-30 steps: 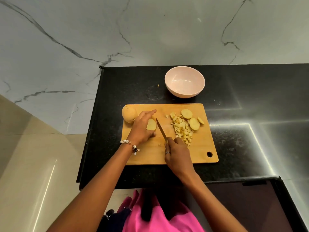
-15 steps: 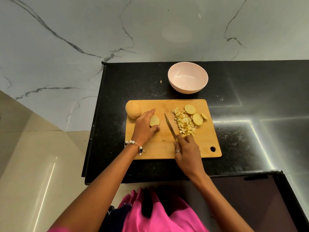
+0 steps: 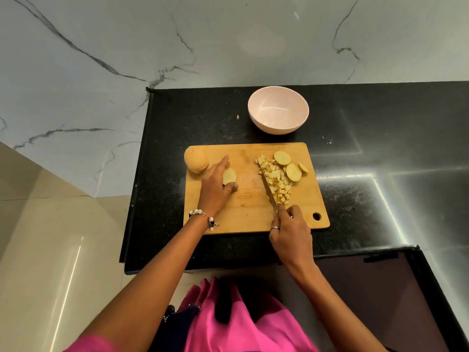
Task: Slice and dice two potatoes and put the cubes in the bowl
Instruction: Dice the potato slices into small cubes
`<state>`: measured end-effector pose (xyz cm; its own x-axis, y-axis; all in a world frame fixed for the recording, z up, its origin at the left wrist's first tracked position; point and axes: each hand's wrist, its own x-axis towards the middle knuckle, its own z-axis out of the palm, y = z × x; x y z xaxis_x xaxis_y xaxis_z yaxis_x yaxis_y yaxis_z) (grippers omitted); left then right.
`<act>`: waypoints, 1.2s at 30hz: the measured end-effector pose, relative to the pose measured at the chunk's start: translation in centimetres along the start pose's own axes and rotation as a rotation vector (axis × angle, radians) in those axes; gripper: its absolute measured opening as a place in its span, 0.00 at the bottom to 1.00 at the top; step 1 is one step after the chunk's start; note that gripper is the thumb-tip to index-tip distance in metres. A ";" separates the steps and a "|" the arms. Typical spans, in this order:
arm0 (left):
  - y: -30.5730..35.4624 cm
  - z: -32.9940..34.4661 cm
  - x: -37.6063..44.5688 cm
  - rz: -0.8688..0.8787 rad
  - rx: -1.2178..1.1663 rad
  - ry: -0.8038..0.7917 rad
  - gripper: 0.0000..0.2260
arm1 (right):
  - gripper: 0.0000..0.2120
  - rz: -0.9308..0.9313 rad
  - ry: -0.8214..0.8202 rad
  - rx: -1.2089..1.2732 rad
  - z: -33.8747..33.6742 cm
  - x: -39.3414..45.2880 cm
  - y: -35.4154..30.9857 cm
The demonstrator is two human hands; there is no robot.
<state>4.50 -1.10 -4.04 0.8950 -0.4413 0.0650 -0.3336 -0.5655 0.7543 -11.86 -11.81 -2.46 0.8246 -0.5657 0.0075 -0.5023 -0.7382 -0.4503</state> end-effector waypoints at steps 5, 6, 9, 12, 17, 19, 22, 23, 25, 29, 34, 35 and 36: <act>0.3 0.1 -0.1 0.034 0.007 -0.024 0.35 | 0.17 -0.061 0.022 0.093 -0.5 0.9 -1.0; 0.4 0.0 0.0 0.036 0.004 -0.030 0.36 | 0.17 -0.078 0.020 0.104 -0.5 1.1 -1.4; 0.3 -0.3 0.0 0.047 0.022 -0.059 0.36 | 0.17 -0.115 -0.012 0.101 -0.2 1.8 -2.9; -0.1 -0.7 0.2 0.056 0.065 -0.109 0.35 | 0.18 -0.135 -0.074 0.049 0.4 2.4 -4.1; -0.2 -0.8 0.4 0.040 0.079 -0.111 0.34 | 0.17 -0.112 -0.129 -0.007 1.1 2.8 -5.2; 0.0 -0.5 0.3 0.034 0.067 -0.090 0.35 | 0.17 -0.112 -0.138 -0.011 1.2 2.9 -5.3; 0.1 -0.1 0.3 0.025 0.050 -0.074 0.36 | 0.17 -0.109 -0.145 -0.043 1.2 2.8 -5.4; 0.0 0.0 0.4 0.020 0.037 -0.070 0.36 | 0.17 -0.105 -0.144 -0.054 1.2 2.8 -5.4; -0.1 0.1 0.4 0.017 0.014 -0.065 0.36 | 0.18 -0.102 -0.139 -0.065 1.1 2.7 -5.4; -0.3 0.1 0.3 0.023 -0.010 -0.052 0.37 | 0.17 -0.103 -0.149 -0.064 1.2 2.8 -5.3; -0.6 0.2 0.3 0.028 -0.030 -0.043 0.37 | 0.18 -0.102 -0.164 -0.090 1.3 2.9 -5.6; -0.6 0.2 0.3 0.029 -0.039 -0.041 0.37 | 0.19 -0.103 -0.175 -0.101 1.4 2.9 -5.7; -0.7 0.2 0.3 0.031 -0.045 -0.036 0.37 | 0.19 -0.106 -0.186 -0.106 1.5 3.1 -6.0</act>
<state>4.89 -0.99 -4.68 0.8729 -0.4834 0.0660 -0.3466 -0.5192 0.7812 -5.95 -8.59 -1.09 0.9030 -0.4126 -0.1195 -0.4267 -0.8297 -0.3598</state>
